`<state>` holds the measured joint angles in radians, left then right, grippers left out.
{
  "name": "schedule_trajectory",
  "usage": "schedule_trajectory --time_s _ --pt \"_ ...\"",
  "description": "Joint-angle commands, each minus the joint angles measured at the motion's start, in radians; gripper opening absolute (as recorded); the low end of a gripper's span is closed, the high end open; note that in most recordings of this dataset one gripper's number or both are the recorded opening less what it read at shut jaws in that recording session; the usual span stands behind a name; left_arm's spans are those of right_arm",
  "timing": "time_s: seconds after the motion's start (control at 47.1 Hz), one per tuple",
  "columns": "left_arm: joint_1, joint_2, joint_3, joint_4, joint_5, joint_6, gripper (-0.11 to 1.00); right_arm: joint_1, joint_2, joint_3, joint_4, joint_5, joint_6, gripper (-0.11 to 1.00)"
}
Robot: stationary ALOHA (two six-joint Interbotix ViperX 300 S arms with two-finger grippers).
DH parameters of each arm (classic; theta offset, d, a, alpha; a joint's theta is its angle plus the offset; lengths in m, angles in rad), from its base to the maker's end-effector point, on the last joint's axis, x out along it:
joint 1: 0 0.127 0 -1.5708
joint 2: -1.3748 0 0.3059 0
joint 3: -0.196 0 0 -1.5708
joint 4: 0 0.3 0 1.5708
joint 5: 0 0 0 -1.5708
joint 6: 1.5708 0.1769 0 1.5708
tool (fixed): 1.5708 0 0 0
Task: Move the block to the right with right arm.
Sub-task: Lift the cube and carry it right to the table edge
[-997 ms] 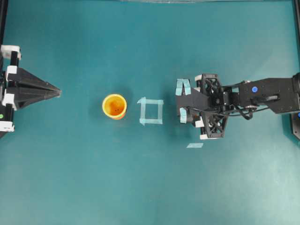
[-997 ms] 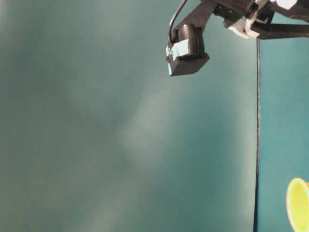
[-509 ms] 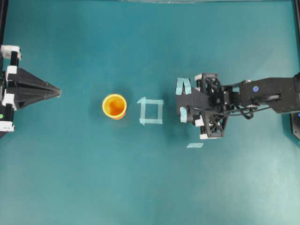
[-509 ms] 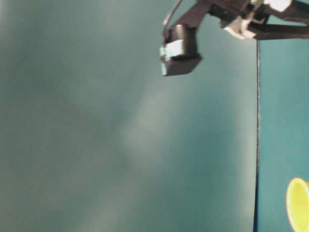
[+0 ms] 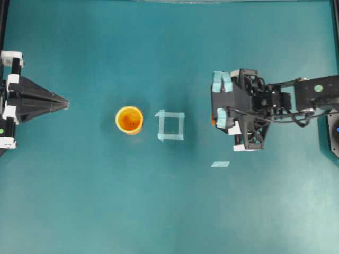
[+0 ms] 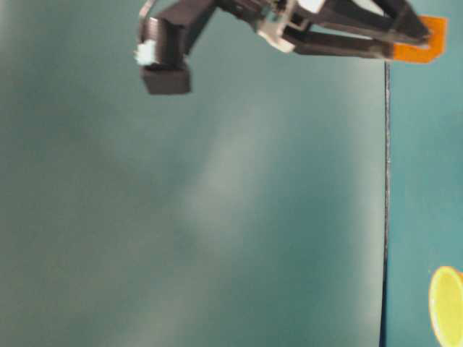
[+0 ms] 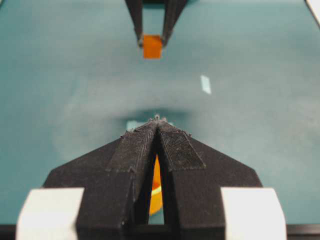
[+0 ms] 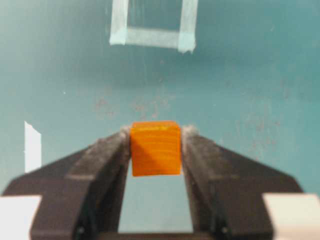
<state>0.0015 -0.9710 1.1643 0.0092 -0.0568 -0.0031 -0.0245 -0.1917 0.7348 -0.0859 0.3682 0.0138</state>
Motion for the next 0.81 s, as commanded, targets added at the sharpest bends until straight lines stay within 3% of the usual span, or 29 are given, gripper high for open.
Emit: schedule_trajectory --time_s 0.0,0.446,0.785 --pt "0.002 0.003 -0.026 0.003 -0.005 0.002 0.00 -0.002 -0.048 0.000 0.000 -0.003 0.005 0.40" --pt "0.002 0.003 -0.026 0.003 -0.005 0.008 0.00 -0.002 -0.202 0.055 0.014 0.081 0.011 0.40" --pt "0.002 0.003 -0.026 0.003 -0.005 0.009 0.00 -0.002 -0.417 0.135 0.017 0.261 0.117 0.40"
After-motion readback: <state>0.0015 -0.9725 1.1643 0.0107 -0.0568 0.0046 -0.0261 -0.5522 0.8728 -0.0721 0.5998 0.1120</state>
